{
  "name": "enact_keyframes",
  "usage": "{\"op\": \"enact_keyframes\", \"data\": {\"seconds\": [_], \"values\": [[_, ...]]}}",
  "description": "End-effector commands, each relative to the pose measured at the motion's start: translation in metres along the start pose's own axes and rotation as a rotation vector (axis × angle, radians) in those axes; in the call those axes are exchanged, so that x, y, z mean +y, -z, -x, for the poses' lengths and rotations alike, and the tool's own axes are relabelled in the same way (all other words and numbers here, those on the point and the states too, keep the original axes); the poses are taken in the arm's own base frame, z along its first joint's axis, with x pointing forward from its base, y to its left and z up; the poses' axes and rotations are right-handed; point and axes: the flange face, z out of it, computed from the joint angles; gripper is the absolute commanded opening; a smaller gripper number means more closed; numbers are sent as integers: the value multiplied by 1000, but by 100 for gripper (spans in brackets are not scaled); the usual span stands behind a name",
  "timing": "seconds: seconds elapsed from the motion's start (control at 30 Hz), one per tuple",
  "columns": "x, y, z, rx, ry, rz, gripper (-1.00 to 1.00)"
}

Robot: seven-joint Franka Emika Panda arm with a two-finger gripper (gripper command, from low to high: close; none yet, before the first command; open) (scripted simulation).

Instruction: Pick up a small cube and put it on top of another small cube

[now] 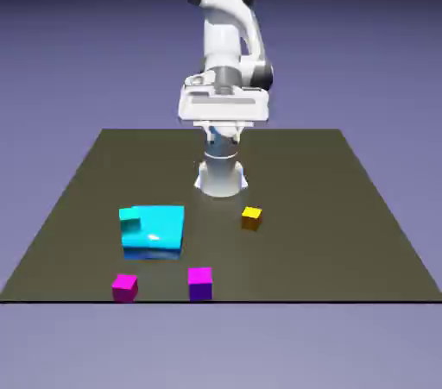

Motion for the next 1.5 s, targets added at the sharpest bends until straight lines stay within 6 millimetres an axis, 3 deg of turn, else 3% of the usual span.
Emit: {"op": "enact_keyframes", "data": {"seconds": [0.0, 0.2, 0.43, 0.6, 0.73, 0.93, 1.13, 1.3, 1.47], "values": [[-7, 9, -4, 21, -27, -5, 0], [-51, 62, -16, 146, -173, -29, 0], [-104, 105, 0, 281, -311, -41, 0], [-140, 113, 27, 369, -391, -29, 0], [-165, 100, 54, 436, -447, -3, 0], [-187, 47, 97, 532, -526, 69, 0], [-180, -41, 133, 629, -608, 186, 0], [-142, -133, 154, 717, -686, 318, 0], [-71, -227, 165, 816, -775, 481, 0]]}}
